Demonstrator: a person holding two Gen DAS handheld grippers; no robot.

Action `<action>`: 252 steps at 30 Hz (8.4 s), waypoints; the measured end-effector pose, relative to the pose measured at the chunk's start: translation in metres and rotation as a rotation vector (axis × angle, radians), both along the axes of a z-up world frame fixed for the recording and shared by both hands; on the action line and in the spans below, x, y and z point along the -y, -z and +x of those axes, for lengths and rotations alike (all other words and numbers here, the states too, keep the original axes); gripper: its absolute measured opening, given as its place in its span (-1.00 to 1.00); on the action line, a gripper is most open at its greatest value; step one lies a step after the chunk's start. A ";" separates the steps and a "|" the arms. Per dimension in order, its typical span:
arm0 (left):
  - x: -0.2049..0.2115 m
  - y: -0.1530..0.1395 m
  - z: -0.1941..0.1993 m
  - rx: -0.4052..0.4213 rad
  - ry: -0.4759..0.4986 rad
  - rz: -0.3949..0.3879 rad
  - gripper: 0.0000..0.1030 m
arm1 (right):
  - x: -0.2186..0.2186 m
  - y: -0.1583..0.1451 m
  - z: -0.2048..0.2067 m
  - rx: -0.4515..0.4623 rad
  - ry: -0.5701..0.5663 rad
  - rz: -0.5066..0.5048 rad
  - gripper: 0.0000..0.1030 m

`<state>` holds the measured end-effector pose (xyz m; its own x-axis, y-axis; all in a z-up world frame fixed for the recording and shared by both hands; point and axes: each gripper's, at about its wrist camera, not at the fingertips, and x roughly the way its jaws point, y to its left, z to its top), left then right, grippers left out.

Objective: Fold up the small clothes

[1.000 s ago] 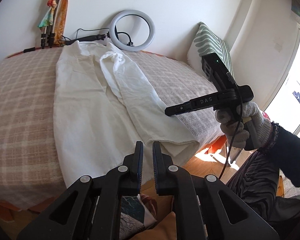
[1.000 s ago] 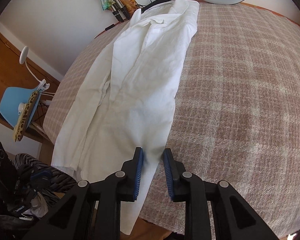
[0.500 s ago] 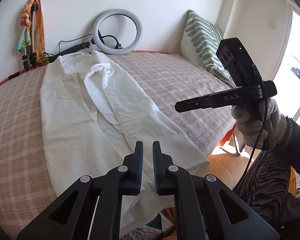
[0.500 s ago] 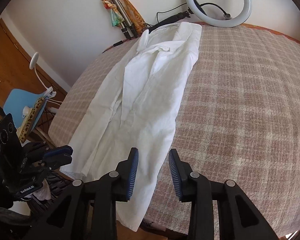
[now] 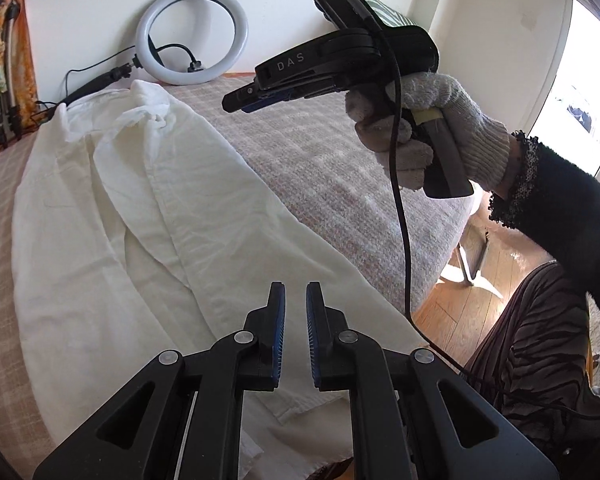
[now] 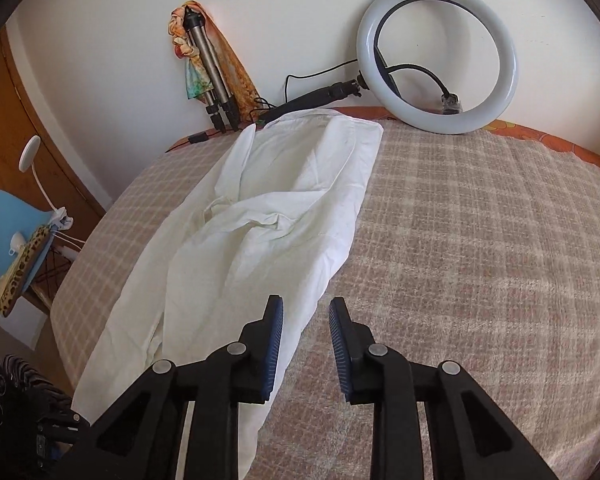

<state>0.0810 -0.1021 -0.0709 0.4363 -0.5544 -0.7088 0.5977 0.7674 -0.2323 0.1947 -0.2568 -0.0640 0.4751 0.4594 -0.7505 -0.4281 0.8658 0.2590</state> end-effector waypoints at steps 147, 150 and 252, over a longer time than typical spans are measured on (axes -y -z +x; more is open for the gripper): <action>-0.180 0.014 -0.024 -0.411 -0.314 -0.510 -0.91 | 0.023 0.033 -0.175 -0.400 -0.089 0.441 -0.94; -0.179 0.006 -0.015 -0.389 -0.314 -0.530 -0.91 | 0.029 0.028 -0.170 -0.388 -0.070 0.486 -0.94; -0.161 0.001 0.175 -0.124 -0.533 -0.204 -0.86 | -0.001 0.000 0.022 -0.059 0.122 0.214 -1.00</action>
<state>0.2558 0.0590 -0.0716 0.6131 -0.4116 -0.6743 0.0998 0.8871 -0.4507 0.2162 -0.2555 -0.0637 0.4952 0.5528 -0.6702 -0.3030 0.8329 0.4631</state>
